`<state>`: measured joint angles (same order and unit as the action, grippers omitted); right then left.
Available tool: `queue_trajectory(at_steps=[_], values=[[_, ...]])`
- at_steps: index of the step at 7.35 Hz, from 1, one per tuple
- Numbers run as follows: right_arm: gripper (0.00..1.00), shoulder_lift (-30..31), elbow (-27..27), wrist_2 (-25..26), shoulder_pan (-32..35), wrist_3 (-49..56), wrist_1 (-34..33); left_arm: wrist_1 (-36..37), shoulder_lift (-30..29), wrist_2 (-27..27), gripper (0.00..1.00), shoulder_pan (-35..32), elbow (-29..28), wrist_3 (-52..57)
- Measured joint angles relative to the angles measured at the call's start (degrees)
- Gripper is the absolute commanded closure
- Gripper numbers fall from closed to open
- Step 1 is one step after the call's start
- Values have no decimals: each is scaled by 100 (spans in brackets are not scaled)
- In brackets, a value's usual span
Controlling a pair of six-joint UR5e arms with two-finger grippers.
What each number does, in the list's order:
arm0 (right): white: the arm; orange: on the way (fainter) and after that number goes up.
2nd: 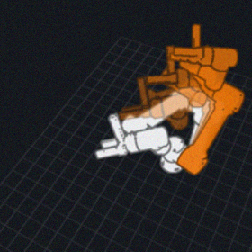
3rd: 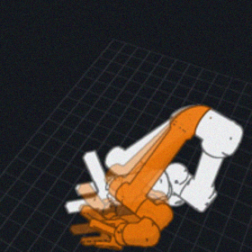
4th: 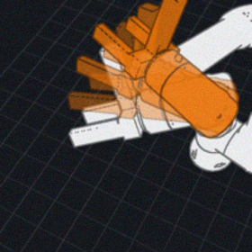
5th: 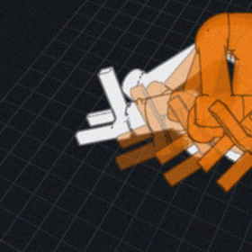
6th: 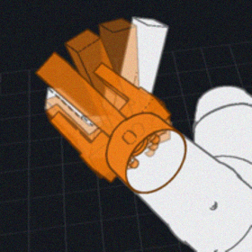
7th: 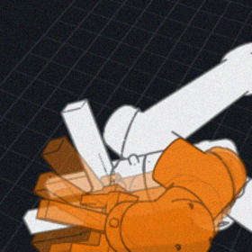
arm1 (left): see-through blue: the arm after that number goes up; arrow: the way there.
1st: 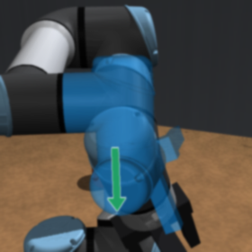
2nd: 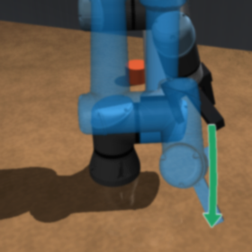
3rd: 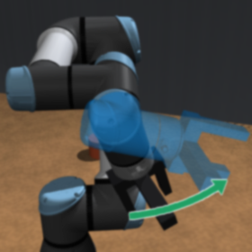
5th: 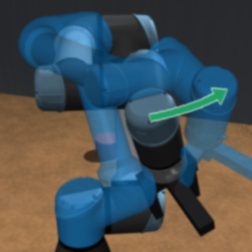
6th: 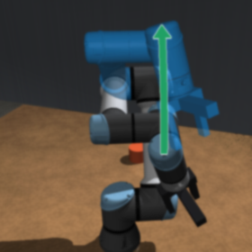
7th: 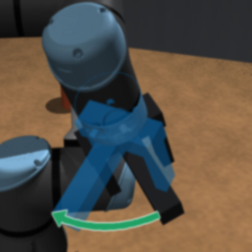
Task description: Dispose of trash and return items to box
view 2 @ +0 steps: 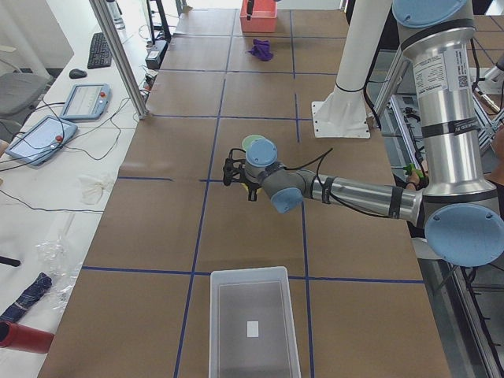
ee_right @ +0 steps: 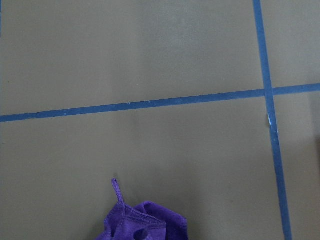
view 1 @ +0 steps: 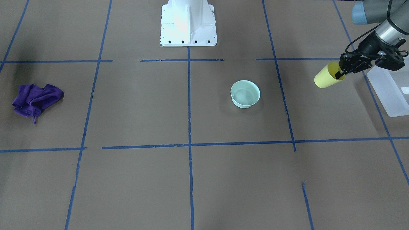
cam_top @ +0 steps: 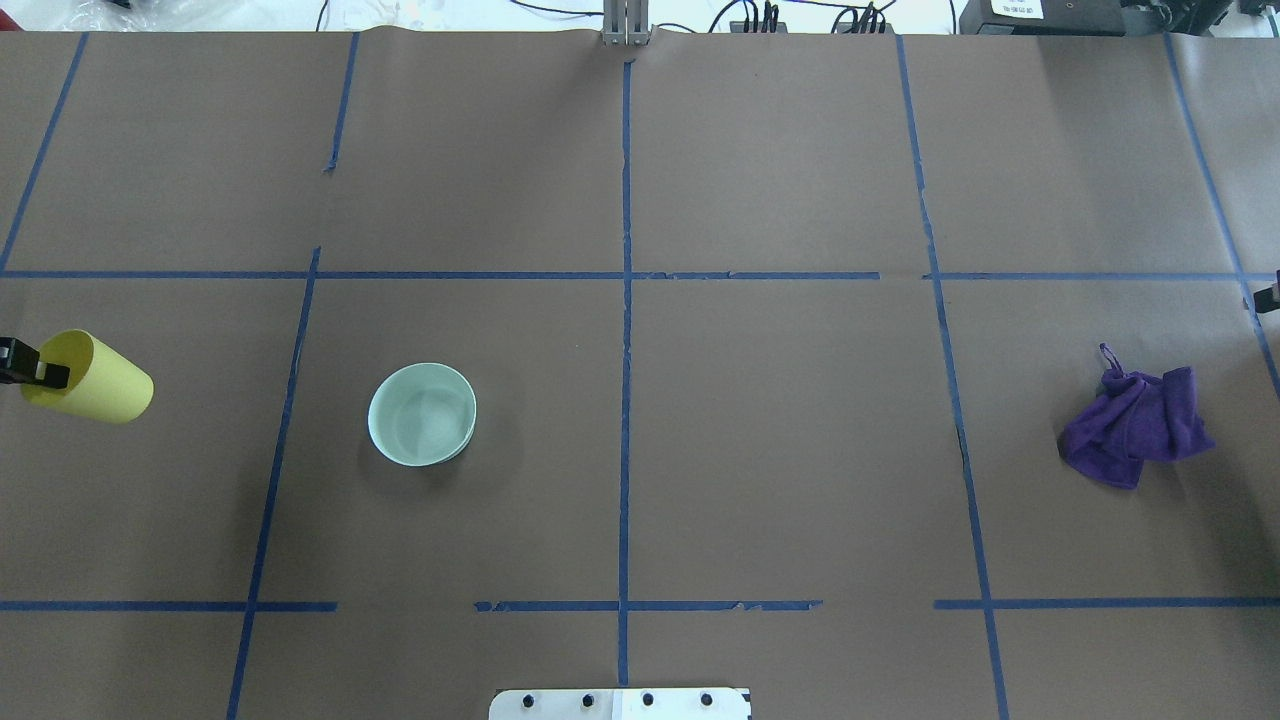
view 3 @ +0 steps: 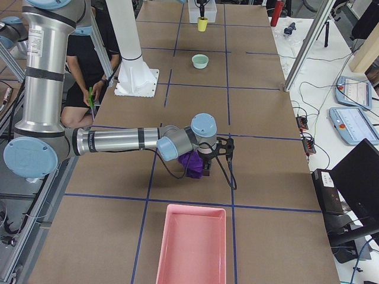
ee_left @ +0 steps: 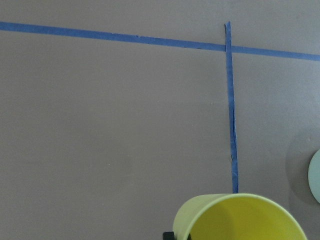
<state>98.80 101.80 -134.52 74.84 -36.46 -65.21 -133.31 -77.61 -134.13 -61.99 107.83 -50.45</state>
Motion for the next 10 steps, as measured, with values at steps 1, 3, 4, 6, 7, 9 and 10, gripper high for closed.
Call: queue_trajectory(at_steps=[1, 3, 4, 6, 7, 9, 10], values=[[0, 10, -20, 50, -200, -416, 267, 247, -12, 7, 100, -211, 48, 400], [0, 15, -34, 377, -698, -1099, 547, 934, -116, 50, 100, -532, 289, 934], [0, 16, -42, 748, -1069, -1412, 625, 1397, -195, 170, 100, -600, 517, 1105], [0, 11, -90, 1175, -1632, -1757, 687, 2311, -447, 369, 100, -839, 792, 1624], [0, 4, -118, 1241, -1818, -1814, 693, 2709, -598, 400, 100, -1056, 823, 1942], [0, 6, -190, 1293, -2088, -1841, 681, 3258, -783, 525, 100, -1501, 791, 2646], [0, 18, -234, 1311, -2161, -1841, 678, 3393, -827, 617, 100, -1738, 687, 3016]])
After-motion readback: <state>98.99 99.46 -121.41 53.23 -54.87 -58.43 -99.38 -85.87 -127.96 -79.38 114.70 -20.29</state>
